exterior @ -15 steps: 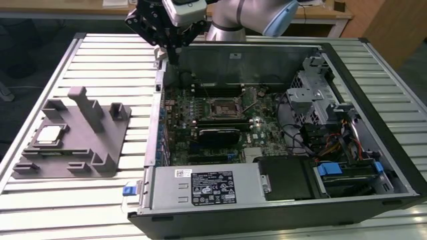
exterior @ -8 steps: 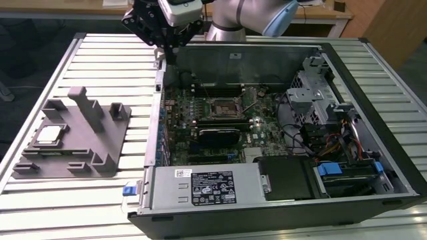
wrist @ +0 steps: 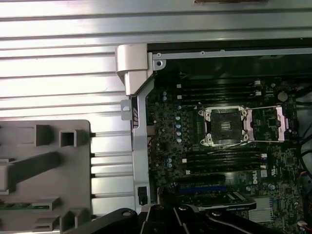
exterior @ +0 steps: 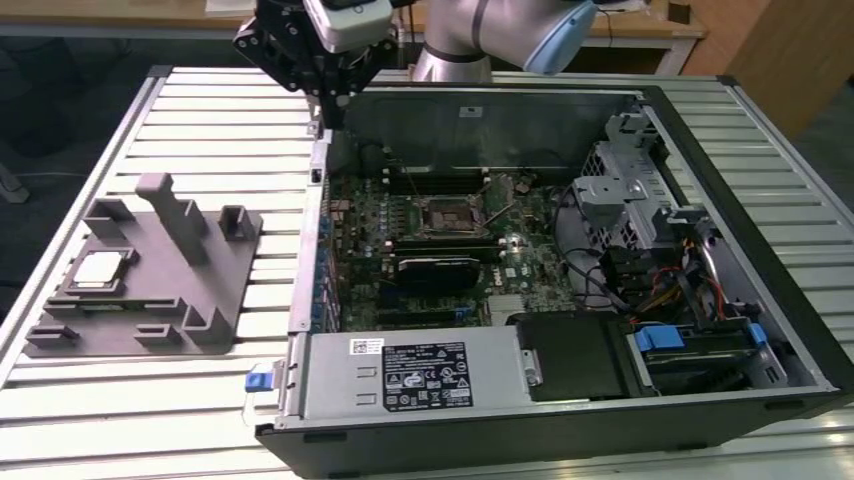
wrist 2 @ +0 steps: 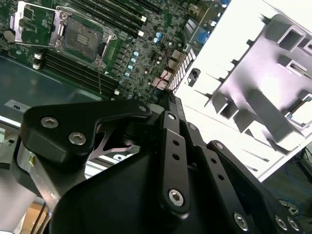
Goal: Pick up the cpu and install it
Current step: 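Reach for the cpu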
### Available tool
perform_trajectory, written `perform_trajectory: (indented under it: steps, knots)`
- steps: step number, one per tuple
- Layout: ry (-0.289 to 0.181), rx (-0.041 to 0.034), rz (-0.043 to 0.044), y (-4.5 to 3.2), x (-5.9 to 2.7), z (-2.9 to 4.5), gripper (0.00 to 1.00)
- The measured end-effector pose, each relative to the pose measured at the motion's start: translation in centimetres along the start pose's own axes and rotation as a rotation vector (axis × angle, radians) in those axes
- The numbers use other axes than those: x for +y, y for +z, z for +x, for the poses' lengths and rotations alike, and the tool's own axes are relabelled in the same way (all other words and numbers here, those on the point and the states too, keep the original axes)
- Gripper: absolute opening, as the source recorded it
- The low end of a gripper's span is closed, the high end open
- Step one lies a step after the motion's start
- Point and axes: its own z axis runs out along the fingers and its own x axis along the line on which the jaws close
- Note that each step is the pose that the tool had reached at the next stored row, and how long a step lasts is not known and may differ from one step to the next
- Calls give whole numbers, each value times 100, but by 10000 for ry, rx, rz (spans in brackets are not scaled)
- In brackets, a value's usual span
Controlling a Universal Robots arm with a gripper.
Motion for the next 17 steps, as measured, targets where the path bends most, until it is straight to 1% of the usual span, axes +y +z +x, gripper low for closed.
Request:
perform_trajectory:
  steps: [17]
  knots:
    - [0, 0, 0, -5, -11, 153, 11]
